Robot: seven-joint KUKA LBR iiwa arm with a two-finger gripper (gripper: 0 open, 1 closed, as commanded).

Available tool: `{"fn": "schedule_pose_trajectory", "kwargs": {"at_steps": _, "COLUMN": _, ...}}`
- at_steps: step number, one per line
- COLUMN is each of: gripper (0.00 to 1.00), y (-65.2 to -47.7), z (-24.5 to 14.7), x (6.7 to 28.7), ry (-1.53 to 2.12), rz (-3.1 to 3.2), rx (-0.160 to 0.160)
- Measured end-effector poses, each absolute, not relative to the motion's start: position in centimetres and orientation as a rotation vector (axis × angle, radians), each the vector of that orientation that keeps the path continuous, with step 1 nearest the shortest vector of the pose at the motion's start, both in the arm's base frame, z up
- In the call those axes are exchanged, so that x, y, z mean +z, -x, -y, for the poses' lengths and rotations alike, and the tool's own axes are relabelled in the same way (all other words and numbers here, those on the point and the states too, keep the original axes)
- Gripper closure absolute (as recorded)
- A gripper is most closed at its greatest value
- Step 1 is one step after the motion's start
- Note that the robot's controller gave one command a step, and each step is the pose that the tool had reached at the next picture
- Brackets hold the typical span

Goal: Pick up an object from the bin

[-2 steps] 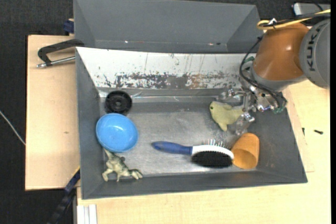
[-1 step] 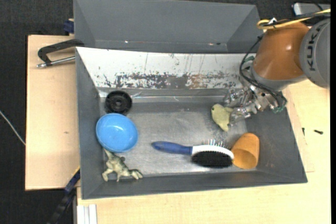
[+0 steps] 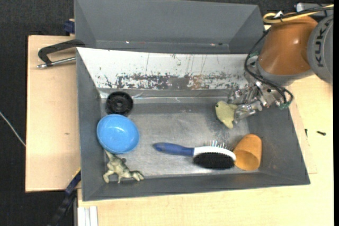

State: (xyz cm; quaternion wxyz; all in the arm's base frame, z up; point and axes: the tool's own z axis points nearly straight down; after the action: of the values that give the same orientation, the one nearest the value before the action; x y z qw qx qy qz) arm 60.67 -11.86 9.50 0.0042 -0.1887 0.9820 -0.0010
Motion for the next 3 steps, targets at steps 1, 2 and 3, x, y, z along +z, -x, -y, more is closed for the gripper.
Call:
{"fn": "schedule_pose_trajectory", "kwargs": {"at_steps": 1, "gripper": 1.0, "y": -60.9, "z": 11.8, "x": 11.0, "ry": 0.59, "rz": -3.077, "rx": -0.003}}
{"fn": "schedule_pose_trajectory", "kwargs": {"at_steps": 2, "gripper": 1.0, "y": -61.2, "z": 11.8, "x": 14.9, "ry": 0.589, "rz": -3.075, "rx": -0.004}}
{"fn": "schedule_pose_trajectory", "kwargs": {"at_steps": 3, "gripper": 1.0, "y": -61.4, "z": 11.7, "x": 17.2, "ry": 0.587, "rz": -3.076, "rx": -0.004}}
